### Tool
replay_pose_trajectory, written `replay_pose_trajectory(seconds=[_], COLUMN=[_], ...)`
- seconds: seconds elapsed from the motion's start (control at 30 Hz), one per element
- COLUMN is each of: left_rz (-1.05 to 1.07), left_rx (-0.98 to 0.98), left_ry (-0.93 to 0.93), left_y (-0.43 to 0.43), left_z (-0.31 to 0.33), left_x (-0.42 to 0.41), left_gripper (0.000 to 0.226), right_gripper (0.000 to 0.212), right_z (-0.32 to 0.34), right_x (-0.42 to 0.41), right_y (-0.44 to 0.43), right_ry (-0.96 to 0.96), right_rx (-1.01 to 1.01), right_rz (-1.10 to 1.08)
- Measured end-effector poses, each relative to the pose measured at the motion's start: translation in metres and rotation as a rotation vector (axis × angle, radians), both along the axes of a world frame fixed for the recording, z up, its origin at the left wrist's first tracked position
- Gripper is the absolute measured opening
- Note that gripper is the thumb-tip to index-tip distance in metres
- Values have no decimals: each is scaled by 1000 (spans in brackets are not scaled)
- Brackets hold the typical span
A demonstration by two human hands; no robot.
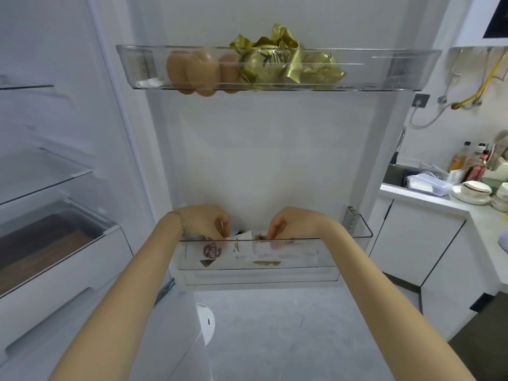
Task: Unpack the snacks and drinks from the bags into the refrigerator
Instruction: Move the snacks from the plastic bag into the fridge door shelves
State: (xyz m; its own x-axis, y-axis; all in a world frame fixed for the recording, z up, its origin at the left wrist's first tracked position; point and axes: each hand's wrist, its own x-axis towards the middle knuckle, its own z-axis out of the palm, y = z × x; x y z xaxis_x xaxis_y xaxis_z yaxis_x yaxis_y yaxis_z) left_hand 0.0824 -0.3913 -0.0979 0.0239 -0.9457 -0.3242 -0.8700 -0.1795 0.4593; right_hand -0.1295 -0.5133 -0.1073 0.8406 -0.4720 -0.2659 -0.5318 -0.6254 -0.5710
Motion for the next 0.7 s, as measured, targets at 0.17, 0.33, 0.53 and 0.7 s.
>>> replay_pose_trajectory(seconds=[0.17,0.33,0.53,0.7], left_rz=[9,154,164,21], left_rx=[-31,-261,-659,-847], left_ry=[-75,35,-148,-226], left_y=[5,17,20,13], left_z=[-1,-5,-14,-14], left_x=[-9,-18,-38,-75], left_gripper=[7,26,43,68], right_gripper=[8,19,47,65], right_z=[-5,-3,1,2], right_x=[2,-9,-36,-70], right_y=[1,12,33,48], right_ry=[-6,-283,-422,-456], right_rx=[2,-74,-459,-632], right_rz=[-20,-125,-274,-406])
